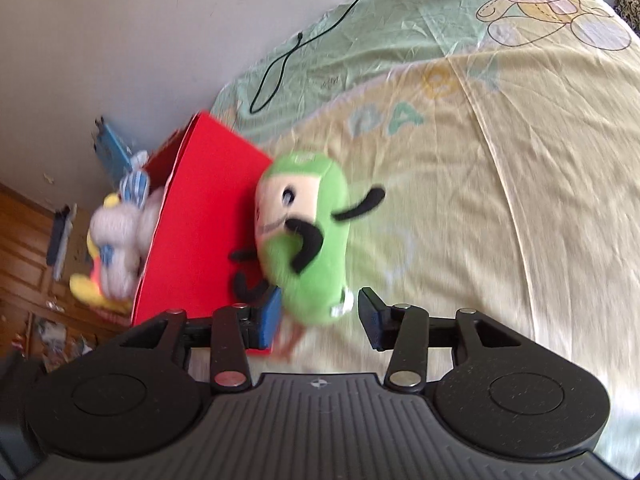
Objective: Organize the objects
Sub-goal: 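Close both tools around the green pickle plush's body, then lift the green pickle plush with both tools and carry it over the box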
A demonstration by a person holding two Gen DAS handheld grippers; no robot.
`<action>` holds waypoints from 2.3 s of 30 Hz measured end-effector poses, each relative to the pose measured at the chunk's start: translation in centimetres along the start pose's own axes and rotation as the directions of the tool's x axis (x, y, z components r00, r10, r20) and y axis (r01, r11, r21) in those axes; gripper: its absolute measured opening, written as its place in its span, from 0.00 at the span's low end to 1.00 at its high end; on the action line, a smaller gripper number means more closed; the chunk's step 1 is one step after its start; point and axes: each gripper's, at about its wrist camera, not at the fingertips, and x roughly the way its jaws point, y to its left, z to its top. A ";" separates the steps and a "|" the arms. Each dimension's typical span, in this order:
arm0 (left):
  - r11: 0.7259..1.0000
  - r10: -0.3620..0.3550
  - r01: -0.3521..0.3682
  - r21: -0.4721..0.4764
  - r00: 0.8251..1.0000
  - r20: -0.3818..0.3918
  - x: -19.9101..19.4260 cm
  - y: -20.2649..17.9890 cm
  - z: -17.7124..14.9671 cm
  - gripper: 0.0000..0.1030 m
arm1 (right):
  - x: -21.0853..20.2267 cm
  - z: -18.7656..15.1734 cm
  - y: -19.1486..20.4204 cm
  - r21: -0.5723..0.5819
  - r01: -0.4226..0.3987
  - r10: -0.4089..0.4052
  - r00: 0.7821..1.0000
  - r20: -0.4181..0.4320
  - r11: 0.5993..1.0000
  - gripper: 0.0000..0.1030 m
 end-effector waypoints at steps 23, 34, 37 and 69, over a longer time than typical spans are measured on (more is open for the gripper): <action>0.997 -0.078 0.078 0.008 0.996 0.050 -0.1 1.1 0.5 0.98 | 2.3 -0.1 -3.5 0.158 -0.201 0.217 0.972 -0.088 0.967 0.46; 0.986 -0.139 0.134 0.097 0.989 0.047 0.0 -0.8 0.3 0.98 | -1.9 -3.9 -5.5 0.201 -0.189 0.217 0.968 -0.127 0.961 0.52; 0.987 -0.126 0.120 0.103 0.990 0.056 0.3 -1.1 0.6 0.98 | -2.1 -3.9 -5.5 0.182 -0.175 0.201 0.971 -0.132 0.967 0.54; 0.945 -0.237 0.185 0.269 0.956 0.174 -5.8 -2.1 0.5 0.87 | -7.6 -5.3 -1.2 0.211 -0.224 0.225 0.974 0.018 0.952 0.50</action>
